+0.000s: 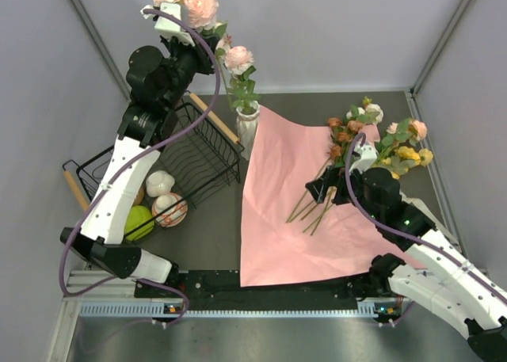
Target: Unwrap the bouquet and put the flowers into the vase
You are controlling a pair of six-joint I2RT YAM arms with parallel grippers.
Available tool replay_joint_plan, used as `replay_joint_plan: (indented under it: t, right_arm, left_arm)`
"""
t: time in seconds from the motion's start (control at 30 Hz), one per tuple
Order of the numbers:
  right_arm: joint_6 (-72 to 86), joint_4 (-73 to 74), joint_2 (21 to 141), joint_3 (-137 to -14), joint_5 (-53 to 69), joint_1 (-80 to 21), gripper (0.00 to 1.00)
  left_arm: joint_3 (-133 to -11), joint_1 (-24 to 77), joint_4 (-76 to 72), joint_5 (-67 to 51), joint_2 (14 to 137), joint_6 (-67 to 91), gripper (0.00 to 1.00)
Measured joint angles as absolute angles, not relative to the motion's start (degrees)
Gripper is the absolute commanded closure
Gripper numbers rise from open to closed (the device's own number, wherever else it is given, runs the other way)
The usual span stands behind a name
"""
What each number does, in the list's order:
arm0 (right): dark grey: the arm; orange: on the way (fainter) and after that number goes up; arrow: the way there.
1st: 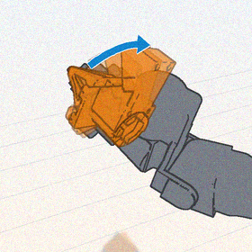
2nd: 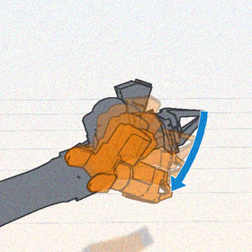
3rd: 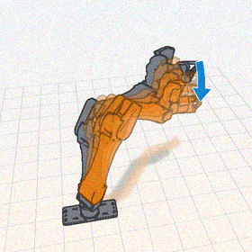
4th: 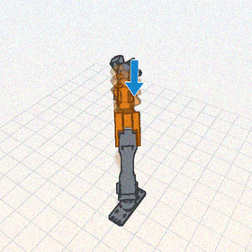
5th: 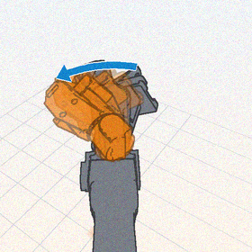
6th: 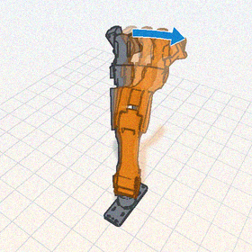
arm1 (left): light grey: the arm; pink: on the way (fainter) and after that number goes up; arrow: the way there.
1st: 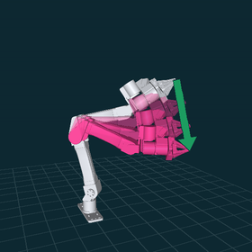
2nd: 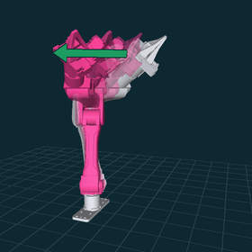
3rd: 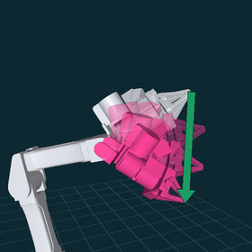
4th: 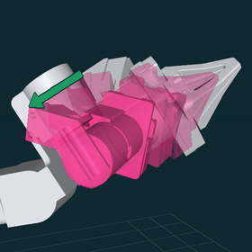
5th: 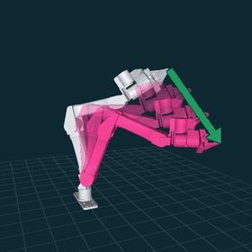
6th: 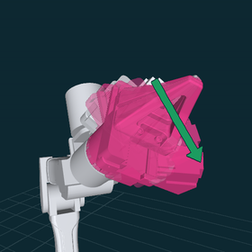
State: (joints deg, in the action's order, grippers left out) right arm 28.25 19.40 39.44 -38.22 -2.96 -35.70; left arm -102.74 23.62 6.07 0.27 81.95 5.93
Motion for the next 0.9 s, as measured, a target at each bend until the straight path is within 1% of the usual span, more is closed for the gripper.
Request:
replay_joint_plan:
  t: [0.3, 0.7, 0.9]
  right_arm:
    - [28.58, 19.4, 39.53, -37.95, -2.94, -35.7, 0.01]
    - [28.73, 19.75, 40.03, -37.04, -2.94, -35.7, 0.01]
    - [29.02, 19.75, 40.03, -36.99, -2.92, -35.7, 0.01]
  left_arm:
    - [-102.74, 21.87, 4.75, -4.73, 83.05, 11.29, 1.0]
    - [-103.13, 21.45, 2.11, -6.74, 83.5, 13.39, 1.0]
    - [-98.91, 21.45, -1.67, -7.7, 83.99, 13.32, 1.0]
